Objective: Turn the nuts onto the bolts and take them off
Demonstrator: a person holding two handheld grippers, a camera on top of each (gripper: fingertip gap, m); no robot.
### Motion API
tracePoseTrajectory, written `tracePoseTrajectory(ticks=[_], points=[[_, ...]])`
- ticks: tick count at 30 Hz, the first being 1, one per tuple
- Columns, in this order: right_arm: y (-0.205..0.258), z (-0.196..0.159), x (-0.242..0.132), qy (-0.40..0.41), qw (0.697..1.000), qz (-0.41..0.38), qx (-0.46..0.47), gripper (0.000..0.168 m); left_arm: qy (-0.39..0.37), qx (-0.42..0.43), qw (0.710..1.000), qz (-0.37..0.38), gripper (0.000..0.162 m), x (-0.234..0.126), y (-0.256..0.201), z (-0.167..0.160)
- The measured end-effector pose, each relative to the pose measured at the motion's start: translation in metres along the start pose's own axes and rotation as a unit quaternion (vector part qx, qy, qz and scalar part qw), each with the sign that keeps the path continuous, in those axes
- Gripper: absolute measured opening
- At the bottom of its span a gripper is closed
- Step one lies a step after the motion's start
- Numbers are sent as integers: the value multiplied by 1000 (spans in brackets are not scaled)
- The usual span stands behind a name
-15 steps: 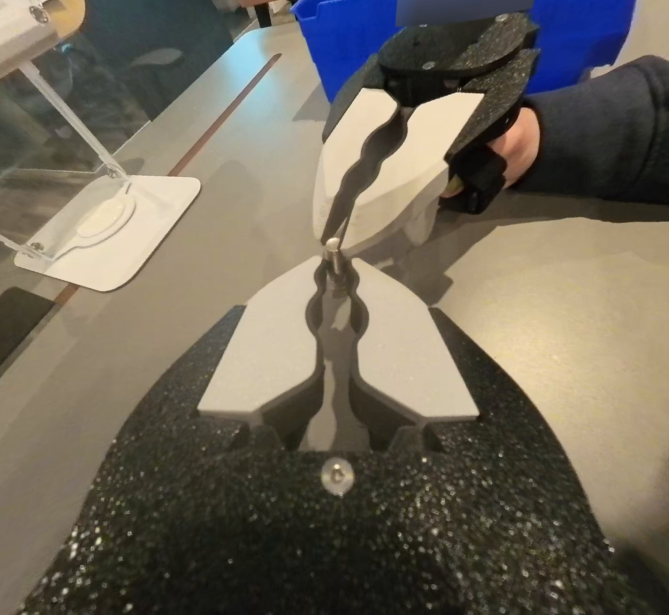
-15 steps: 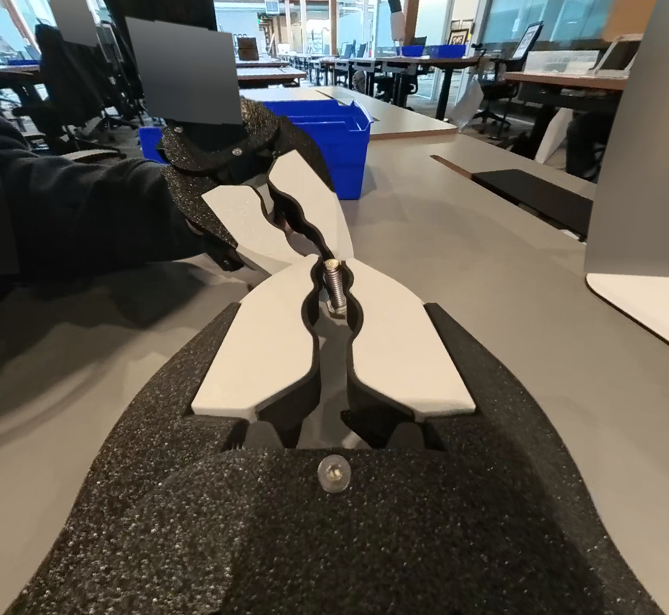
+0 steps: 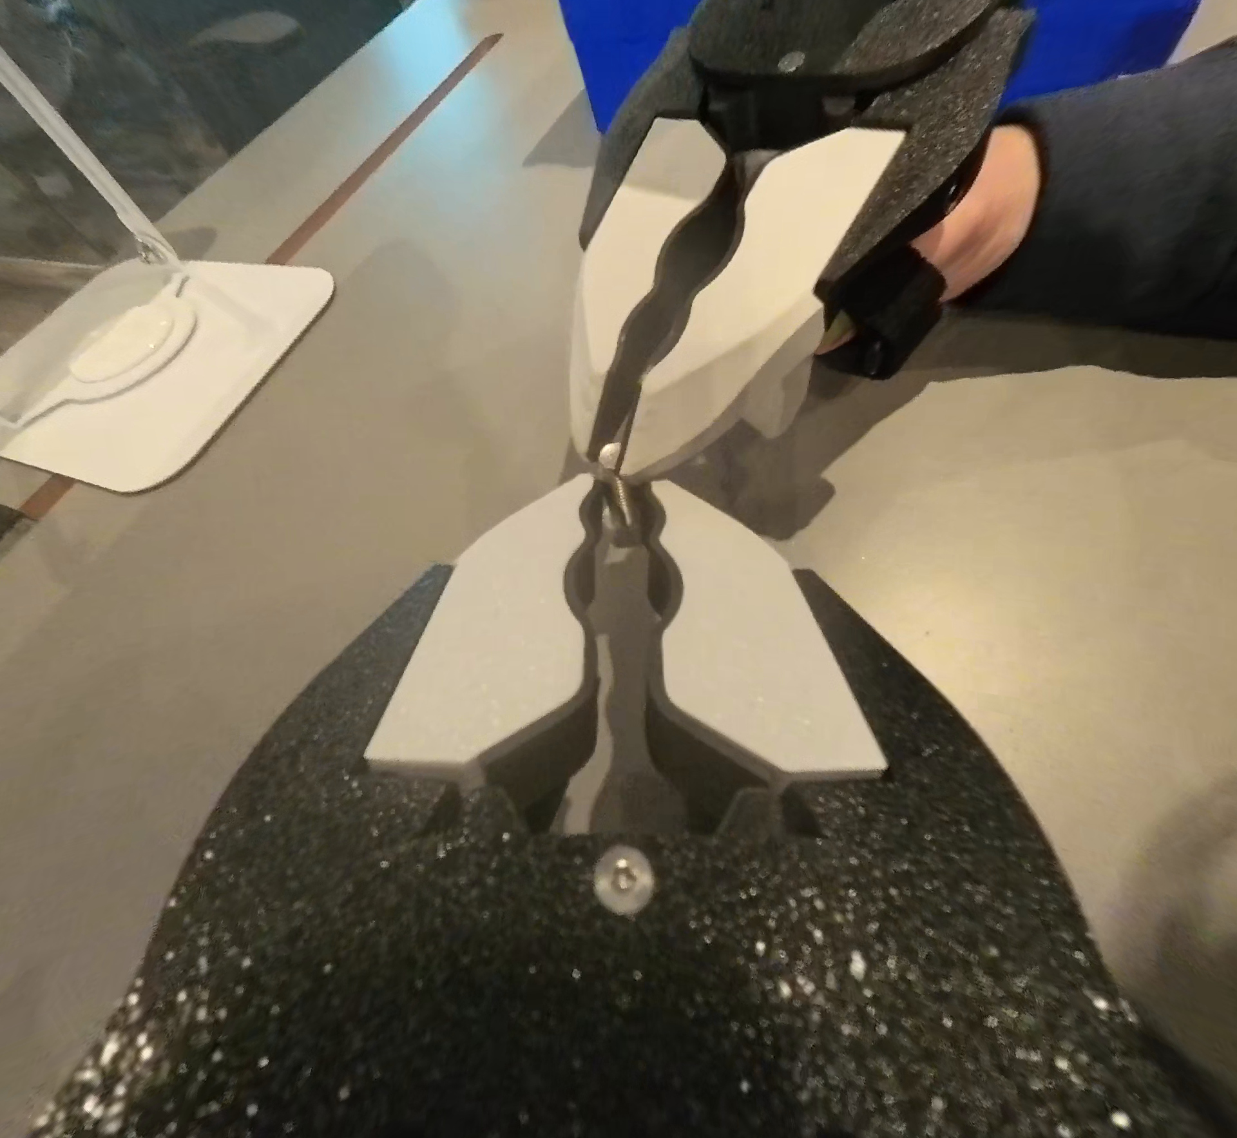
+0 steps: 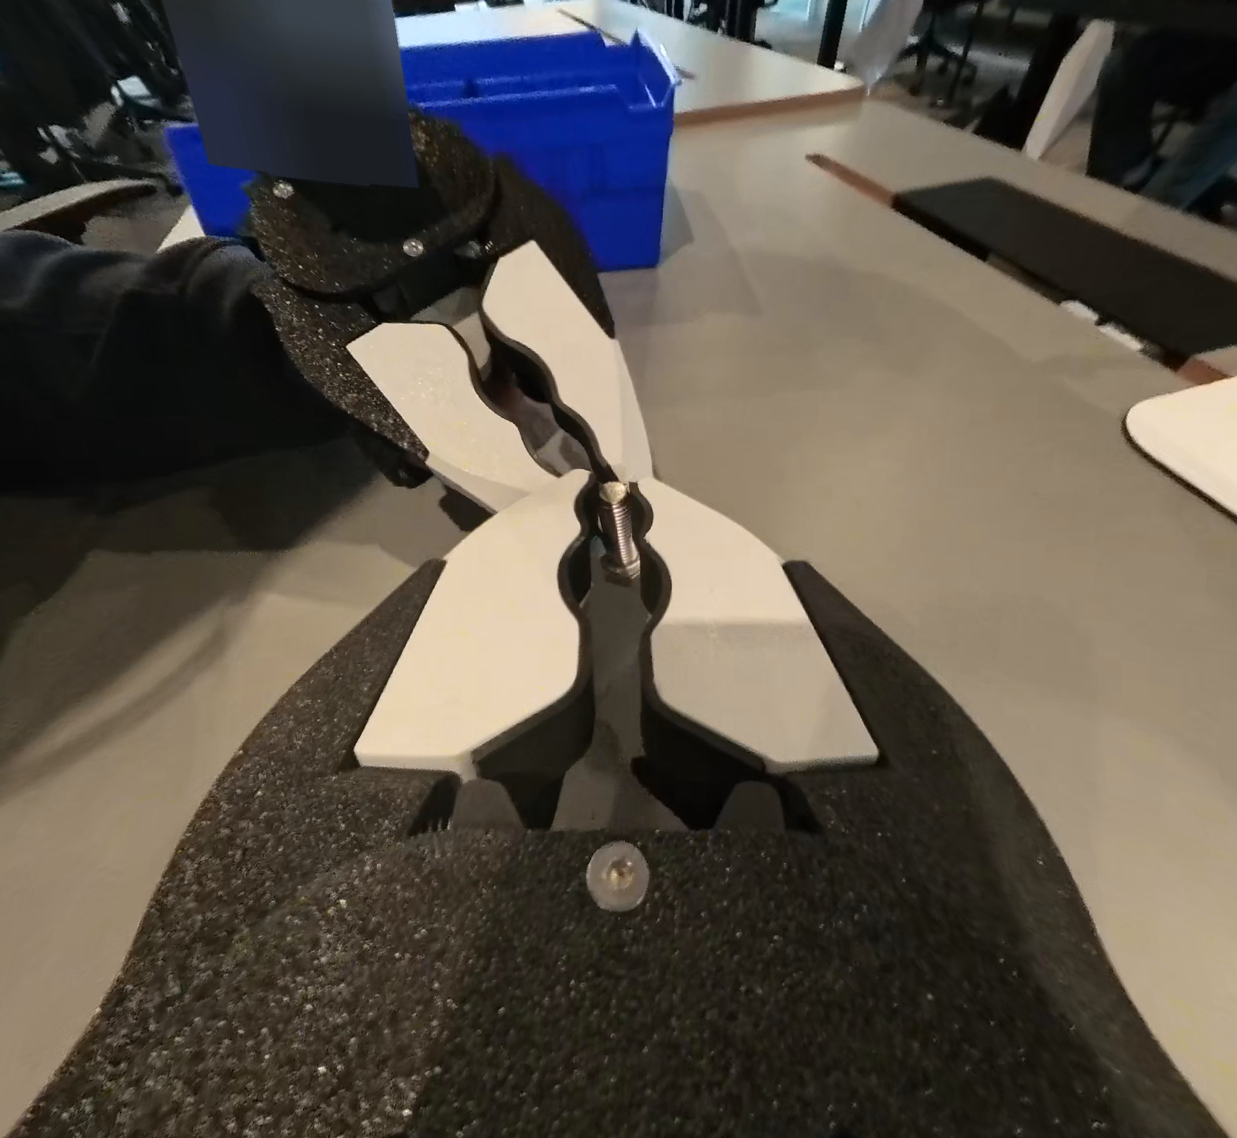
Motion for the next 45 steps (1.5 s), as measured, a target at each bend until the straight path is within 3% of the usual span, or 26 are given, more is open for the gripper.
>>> tracePoseTrajectory(ticks=[3, 10, 19, 31, 34, 38, 45], points=[[-1, -2, 1, 17, 1000, -5, 7, 9, 1, -14, 1000, -2, 12, 1, 1, -1], [-1, -5, 3, 47, 999, -14, -3, 8, -1, -59, 998, 3, 42, -6, 3, 2], [4, -9, 12, 104, 994, -9, -26, 9, 2, -70, 995, 77, 44, -29, 10, -4], [4, -10, 10, 103, 994, 4, -20, 10, -2, -98, 992, 76, 45, -31, 14, -6], [4, -10, 10, 101, 995, 10, -17, 17, 0, -99, 992, 77, 45, -32, 15, -6], [3, -7, 4, 69, 998, 1, -11, 24, 29, -72, 993, 93, 48, -44, 14, -2], [-12, 3, -19, -75, 995, -52, 41, 30, -2, -45, 994, 98, 47, -93, -5, 25]])
Point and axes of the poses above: each gripper's, where its closed fingertips meet, x out along the fingers, z out of its top, y = z × x across the jaws, the point moved 8 cm from there along -x, back along the fingers, and after that the axes turned 13 degrees about -x, right-handed, at the moved point
